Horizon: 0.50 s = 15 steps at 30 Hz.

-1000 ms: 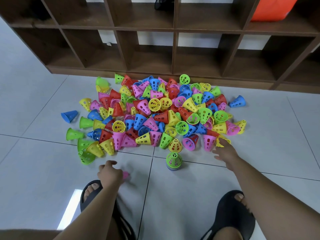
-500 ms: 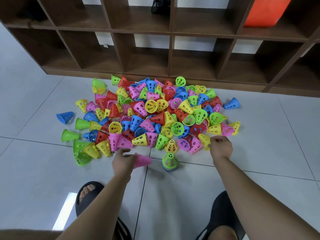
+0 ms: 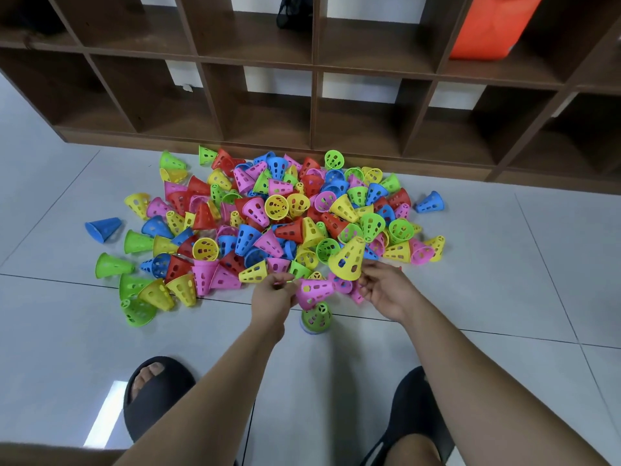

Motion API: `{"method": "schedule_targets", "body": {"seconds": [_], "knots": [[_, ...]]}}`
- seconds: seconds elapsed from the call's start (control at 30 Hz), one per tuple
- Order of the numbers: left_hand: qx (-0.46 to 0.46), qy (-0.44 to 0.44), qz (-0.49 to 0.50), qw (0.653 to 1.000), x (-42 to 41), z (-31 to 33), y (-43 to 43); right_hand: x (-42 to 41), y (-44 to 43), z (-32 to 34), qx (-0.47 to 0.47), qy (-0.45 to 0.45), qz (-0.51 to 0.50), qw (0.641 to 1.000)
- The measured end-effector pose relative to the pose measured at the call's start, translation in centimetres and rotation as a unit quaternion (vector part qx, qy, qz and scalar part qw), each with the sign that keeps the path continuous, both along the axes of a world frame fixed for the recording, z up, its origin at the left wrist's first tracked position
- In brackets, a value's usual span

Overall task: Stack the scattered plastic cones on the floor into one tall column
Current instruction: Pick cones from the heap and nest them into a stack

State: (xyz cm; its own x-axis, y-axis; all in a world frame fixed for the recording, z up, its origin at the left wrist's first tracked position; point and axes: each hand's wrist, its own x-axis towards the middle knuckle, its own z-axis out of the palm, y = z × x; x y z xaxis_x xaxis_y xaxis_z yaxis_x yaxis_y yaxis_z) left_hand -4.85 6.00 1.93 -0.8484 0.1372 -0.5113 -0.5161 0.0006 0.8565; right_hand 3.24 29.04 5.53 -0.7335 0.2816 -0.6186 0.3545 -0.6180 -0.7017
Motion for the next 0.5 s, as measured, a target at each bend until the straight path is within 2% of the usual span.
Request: {"method": "schedule_targets", "body": {"seconds": [0.13,0.27,0.5], "knots": [[0.034,-0.004,0.043,0.998,-0.5,0.4,-0.1,0.2,-1.0,-0.7,-0.039,0.004,0.046,0.998],[0.032,-0.009,0.008,0.999,-0.6,0.3,0.2,0.0,-1.7,-1.2,-0.029,0.007,0.066,0.997],[-0.039,-0.043,-0.075,0.996,1.1,-2.4,0.0,0.4,-2.2,-3.3,0.112,-0.046,0.16,0.98]]}}
